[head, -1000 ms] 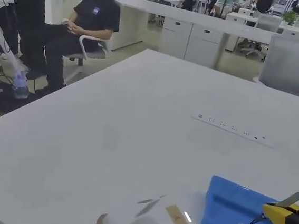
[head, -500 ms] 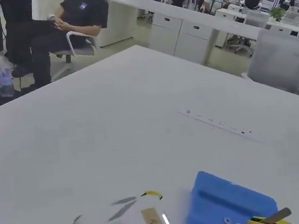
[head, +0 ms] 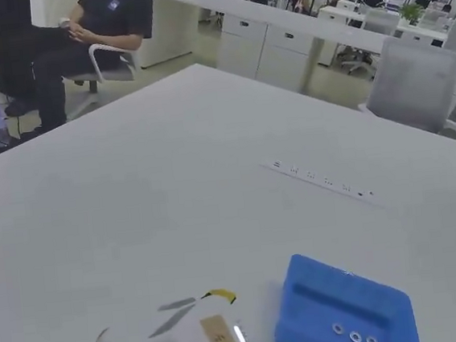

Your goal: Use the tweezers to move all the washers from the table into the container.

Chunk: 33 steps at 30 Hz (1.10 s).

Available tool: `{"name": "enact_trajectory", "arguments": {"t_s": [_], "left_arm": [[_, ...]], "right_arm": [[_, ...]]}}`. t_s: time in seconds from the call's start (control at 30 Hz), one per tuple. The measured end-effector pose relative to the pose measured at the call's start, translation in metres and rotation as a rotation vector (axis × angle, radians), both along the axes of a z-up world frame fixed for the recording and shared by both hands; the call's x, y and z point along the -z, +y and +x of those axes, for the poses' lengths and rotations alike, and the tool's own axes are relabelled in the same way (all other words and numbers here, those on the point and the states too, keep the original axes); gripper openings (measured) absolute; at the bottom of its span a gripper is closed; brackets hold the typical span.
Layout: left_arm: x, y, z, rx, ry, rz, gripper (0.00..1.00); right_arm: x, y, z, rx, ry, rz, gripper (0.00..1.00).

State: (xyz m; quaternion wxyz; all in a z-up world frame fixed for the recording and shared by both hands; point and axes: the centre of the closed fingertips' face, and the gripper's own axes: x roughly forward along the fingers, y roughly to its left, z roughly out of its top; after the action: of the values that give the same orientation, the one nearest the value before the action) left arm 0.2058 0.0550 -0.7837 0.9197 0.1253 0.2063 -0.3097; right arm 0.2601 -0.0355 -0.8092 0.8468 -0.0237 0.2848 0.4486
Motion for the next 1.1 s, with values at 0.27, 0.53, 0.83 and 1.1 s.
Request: {"name": "enact_trajectory", "arguments": {"t_s": [0.27,0.53,0.83,1.1], "left_arm": [[0.001,-0.002,-0.001,0.009,0.006,0.004,0.9],[0.002,-0.004,-0.002,0.02,0.008,-0.003,0.9],[0.001,-0.005,-0.003,0.023,0.008,-0.009,0.9],[0.001,-0.006,-0.004,0.032,0.011,-0.007,0.89]], "right_arm": [[0.009,-0.002,-0.006,0.004,0.02,-0.012,0.03],[0.012,-0.005,-0.005,0.003,0.015,-0.023,0.03],[0.012,-0.003,-0.006,-0.016,0.009,-0.035,0.03],[0.013,0.003,-0.008,-0.036,0.005,-0.053,0.03]]}}
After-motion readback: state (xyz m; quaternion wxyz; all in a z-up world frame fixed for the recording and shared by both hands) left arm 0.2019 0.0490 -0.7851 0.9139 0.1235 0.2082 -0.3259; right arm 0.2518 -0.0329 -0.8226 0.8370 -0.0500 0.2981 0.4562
